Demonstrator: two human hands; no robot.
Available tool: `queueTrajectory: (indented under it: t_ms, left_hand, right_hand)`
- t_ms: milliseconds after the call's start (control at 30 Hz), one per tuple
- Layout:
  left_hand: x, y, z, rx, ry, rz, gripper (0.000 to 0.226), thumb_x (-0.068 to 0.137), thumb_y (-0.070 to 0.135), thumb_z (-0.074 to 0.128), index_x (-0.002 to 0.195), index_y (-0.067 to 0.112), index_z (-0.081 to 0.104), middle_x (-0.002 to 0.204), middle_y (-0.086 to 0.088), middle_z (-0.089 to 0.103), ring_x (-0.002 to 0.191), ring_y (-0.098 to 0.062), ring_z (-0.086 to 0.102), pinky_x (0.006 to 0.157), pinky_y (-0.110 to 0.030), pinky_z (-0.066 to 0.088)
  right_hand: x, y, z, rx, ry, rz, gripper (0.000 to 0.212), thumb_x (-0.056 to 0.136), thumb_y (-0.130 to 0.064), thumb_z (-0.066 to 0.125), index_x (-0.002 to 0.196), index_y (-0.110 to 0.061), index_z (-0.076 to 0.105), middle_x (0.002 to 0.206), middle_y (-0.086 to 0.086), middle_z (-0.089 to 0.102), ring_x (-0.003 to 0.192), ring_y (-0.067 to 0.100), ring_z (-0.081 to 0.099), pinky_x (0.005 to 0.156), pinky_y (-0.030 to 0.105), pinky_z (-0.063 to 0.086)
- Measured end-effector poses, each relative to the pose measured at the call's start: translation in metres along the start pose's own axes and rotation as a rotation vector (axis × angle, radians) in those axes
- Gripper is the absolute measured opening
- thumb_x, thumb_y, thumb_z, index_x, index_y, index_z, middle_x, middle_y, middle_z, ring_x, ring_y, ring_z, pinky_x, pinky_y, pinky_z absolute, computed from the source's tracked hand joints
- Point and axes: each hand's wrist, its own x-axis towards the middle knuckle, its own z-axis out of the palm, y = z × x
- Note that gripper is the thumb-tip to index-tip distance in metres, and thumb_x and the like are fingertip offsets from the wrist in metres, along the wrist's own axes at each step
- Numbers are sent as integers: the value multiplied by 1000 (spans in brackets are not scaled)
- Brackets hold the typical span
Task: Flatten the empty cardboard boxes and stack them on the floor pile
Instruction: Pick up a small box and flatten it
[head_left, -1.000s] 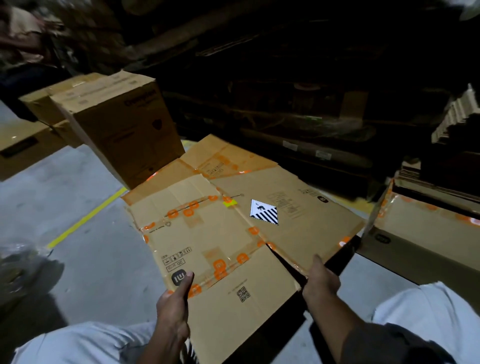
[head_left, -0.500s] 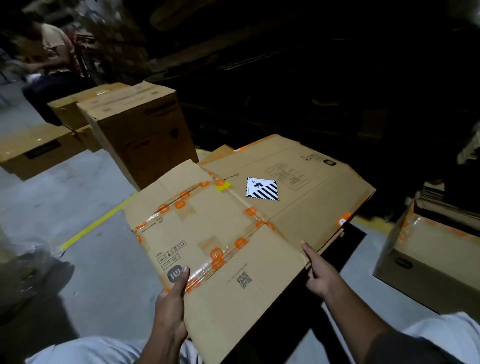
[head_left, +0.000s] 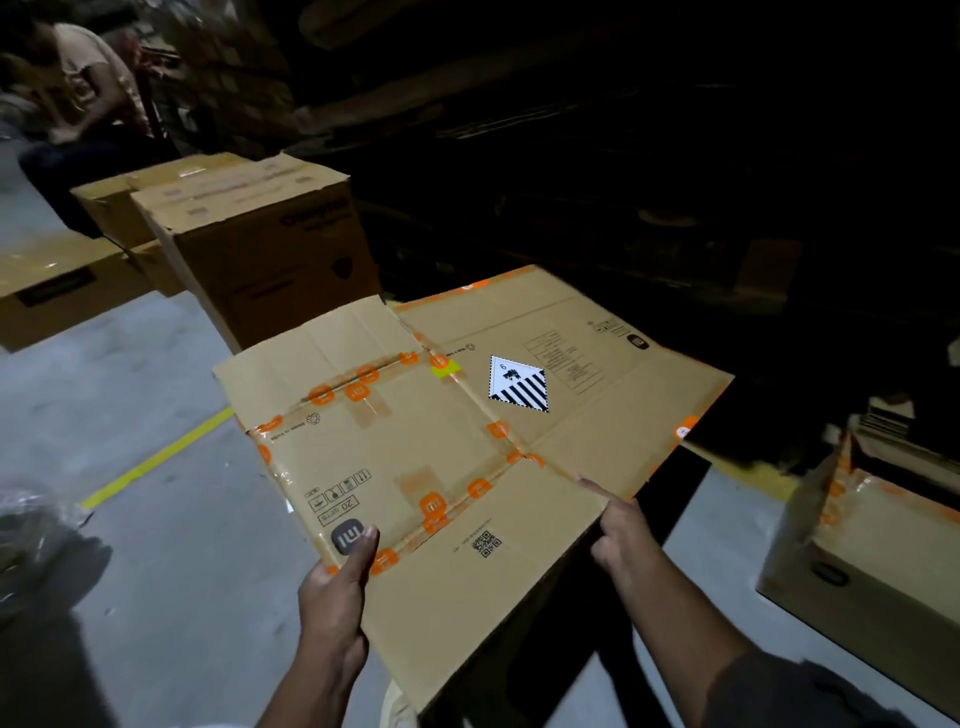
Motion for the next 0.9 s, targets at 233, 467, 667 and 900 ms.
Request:
queueTrajectory:
  t_ms: [233, 467, 667, 900]
  left_hand:
    - [42, 0, 2, -56, 42, -118, 27, 90, 14, 73, 115, 6, 67, 106, -24, 73, 95, -40, 69, 88, -56, 55]
    - [100, 11, -3, -77, 12, -138, 27, 93, 15, 68, 118, 7, 66, 108, -24, 73, 94, -38, 72, 89, -58, 55]
    - [167, -18, -14, -29, 53, -211, 19, 95, 22, 66, 110, 10, 67, 101, -23, 75, 82, -35, 74, 92, -60, 53]
    - [241, -82, -20, 130, 275, -249, 29, 91, 27, 74, 112, 8, 66, 104, -21, 73, 89, -37, 71, 89, -55, 54]
  right_hand:
    - [31, 14, 30, -49, 1, -81, 37, 82, -7, 78, 113, -17, 61, 114, 14, 71, 104, 30, 68, 99, 51, 52]
    - [74, 38, 62, 31, -46, 42, 51, 85, -3, 73, 132, -13, 57, 119, 15, 69, 110, 32, 66, 98, 57, 50]
    - [128, 69, 102, -30, -30, 64, 43, 87, 0, 71, 125, -14, 58, 113, 15, 69, 108, 35, 65, 90, 55, 53]
    - [205, 124, 113, -230, -8, 238, 36, 96, -11, 64, 130, -8, 55, 112, 14, 69, 72, 23, 72, 62, 41, 61]
